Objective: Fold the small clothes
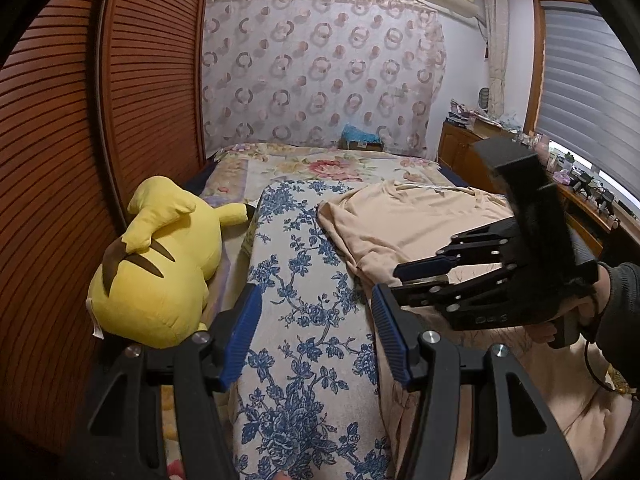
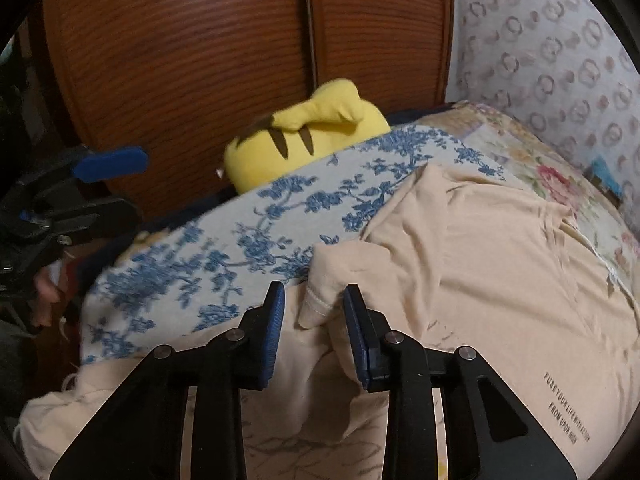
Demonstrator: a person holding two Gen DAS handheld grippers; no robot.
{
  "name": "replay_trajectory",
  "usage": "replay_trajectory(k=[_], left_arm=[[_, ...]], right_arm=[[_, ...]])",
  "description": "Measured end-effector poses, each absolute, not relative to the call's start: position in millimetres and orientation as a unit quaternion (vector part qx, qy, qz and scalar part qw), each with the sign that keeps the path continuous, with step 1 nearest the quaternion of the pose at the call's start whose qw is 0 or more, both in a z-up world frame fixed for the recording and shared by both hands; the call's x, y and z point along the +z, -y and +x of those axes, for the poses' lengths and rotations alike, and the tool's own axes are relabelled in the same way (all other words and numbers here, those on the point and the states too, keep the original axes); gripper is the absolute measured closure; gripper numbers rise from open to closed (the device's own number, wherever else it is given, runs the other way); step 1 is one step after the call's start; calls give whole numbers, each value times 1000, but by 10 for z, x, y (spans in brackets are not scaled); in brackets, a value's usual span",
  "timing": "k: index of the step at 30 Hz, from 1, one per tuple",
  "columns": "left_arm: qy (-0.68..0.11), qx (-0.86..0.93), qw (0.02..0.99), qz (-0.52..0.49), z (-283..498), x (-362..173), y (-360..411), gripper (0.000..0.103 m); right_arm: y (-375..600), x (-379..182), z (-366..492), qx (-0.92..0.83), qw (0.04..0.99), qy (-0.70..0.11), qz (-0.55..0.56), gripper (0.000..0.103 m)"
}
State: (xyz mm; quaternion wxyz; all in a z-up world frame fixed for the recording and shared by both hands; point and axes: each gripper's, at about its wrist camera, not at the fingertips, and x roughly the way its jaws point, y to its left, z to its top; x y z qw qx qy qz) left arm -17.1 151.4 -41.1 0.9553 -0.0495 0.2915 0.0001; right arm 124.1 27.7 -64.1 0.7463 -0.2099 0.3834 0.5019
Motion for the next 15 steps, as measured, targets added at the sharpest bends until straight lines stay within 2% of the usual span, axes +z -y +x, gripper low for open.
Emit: replay_trajectory(k=[4,5,6,15], left_arm=[[-295,-4,954,-49,-166,-437,-1498,47],[-297,-5,954,-48,-163,-447,-1484,47],[-297,-6,954,-47,-166,-455,-1475,47],[-304,-16,951,-47,-144,-502,-1402,47]], right_arm=[[-359,-791,1305,473,752,-388,-244,77],[-341,-788,1313,473,754,-384,-243,89],[-315,-774,1330,472,759,-380,-239,95],[65,-470,1622,460,791,-374,-147,99]])
